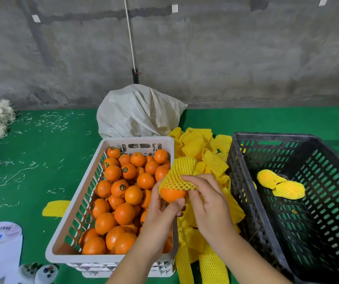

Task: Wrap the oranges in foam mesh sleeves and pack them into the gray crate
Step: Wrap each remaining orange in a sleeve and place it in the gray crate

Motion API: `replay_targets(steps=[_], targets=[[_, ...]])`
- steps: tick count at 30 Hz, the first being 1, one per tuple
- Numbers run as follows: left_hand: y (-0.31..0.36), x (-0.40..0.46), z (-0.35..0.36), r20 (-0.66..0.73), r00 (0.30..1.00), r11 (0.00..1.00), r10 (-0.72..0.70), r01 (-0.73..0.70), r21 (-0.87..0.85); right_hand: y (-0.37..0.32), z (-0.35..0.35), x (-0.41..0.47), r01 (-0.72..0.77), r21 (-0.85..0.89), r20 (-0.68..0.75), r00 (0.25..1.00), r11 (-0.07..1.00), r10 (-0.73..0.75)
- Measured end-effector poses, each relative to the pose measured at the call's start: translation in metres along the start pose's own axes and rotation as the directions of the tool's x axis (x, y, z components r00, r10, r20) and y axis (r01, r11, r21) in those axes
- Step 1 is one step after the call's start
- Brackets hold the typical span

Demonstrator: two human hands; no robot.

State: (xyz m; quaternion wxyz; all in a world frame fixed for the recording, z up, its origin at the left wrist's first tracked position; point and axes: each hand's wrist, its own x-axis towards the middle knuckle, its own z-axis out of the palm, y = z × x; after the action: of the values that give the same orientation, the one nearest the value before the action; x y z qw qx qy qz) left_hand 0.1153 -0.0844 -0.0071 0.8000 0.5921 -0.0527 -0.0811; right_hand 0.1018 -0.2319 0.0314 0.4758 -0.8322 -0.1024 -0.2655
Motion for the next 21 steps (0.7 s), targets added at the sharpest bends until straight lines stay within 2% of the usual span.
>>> replay_targets(steps=[4, 8, 10, 13, 14, 15, 18, 20, 21], targets=[[0.008, 0.004, -0.002, -0.142, 0.99, 1.0, 0.014, -0.013, 0.006, 0.0, -0.011, 0.003, 0.109, -0.138, 0.059, 0.993, 0.984, -0.102], [0.009, 0.007, 0.003, -0.225, 0.974, 0.997, 0.035, -0.019, 0.072, -0.008, -0.002, -0.009, 0.298, -0.14, 0.124, 0.951, 0.944, -0.282], [0.008, 0.005, 0.006, -0.191, 0.981, 0.999, 0.015, -0.007, 0.045, -0.007, 0.003, -0.013, 0.239, -0.137, 0.131, 0.966, 0.961, -0.222], [0.013, 0.001, 0.01, -0.018, 0.999, 0.981, -0.03, 0.026, -0.19, -0.002, 0.003, -0.014, 0.016, -0.112, 0.101, 0.995, 0.994, -0.005], [0.015, 0.0, 0.011, 0.002, 1.0, 0.985, -0.016, 0.016, -0.173, 0.0, 0.002, -0.014, 0.002, -0.108, 0.079, 0.997, 0.994, 0.007], [0.016, -0.001, 0.012, -0.016, 1.0, 0.991, 0.005, -0.007, -0.133, 0.0, 0.0, -0.013, 0.014, -0.107, 0.054, 0.999, 0.994, -0.009], [0.014, 0.0, 0.014, -0.184, 0.981, 0.996, 0.066, -0.074, -0.041, -0.003, -0.002, -0.013, 0.118, -0.105, 0.002, 0.993, 0.987, -0.119], [0.012, 0.0, 0.014, -0.217, 0.97, 0.993, 0.113, -0.116, 0.002, -0.007, -0.003, -0.017, 0.156, -0.062, 0.036, 0.987, 0.986, -0.154], [0.012, 0.0, 0.015, -0.212, 0.968, 0.99, 0.136, -0.138, 0.008, -0.009, -0.003, -0.019, 0.129, -0.016, 0.054, 0.99, 0.991, -0.128]])
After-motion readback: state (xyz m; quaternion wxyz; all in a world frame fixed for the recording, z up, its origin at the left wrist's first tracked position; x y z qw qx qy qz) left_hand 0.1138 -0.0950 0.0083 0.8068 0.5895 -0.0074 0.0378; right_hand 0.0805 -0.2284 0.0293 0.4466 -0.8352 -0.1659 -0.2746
